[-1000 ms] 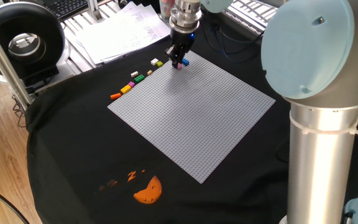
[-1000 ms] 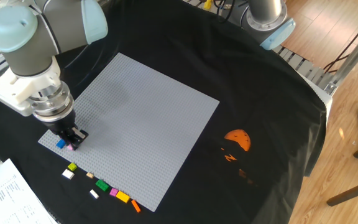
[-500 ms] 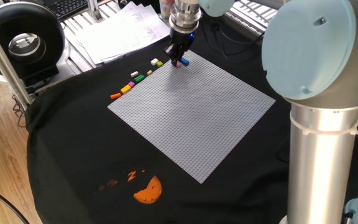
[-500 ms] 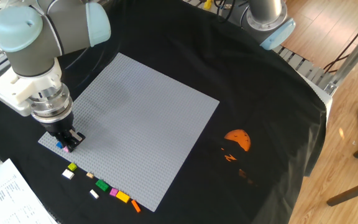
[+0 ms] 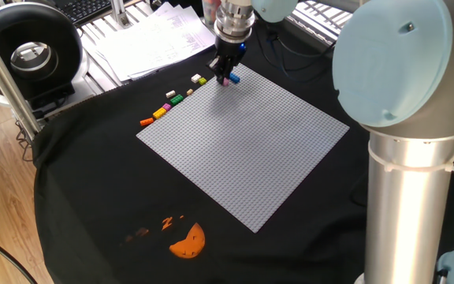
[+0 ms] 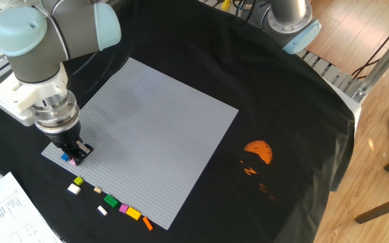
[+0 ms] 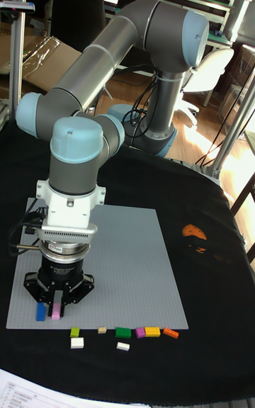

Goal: Build with small Lego blocks

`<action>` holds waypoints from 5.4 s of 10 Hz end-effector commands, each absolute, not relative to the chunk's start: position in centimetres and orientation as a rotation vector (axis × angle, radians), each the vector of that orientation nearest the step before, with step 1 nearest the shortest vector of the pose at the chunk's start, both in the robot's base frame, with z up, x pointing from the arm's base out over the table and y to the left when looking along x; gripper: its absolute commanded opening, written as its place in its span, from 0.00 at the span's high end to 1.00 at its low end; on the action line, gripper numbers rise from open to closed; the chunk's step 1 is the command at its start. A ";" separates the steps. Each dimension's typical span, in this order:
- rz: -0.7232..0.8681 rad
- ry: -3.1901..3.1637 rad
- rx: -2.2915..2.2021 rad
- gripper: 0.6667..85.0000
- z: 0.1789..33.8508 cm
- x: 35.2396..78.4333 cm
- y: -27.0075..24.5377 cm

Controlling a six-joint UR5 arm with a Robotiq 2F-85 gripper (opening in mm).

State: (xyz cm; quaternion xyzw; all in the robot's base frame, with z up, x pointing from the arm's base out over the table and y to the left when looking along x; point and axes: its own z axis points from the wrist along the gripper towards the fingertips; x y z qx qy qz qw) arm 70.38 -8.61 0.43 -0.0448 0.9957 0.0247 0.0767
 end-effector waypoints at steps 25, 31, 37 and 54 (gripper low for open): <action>0.012 2.978 -0.186 0.89 2.2 72.2 -6.9; 0.080 2.981 -0.101 0.79 1.3 72.5 -5.7; 0.059 2.970 -0.073 0.76 1.6 73.9 -5.1; 0.089 2.960 -0.054 0.70 0.0 73.7 -3.9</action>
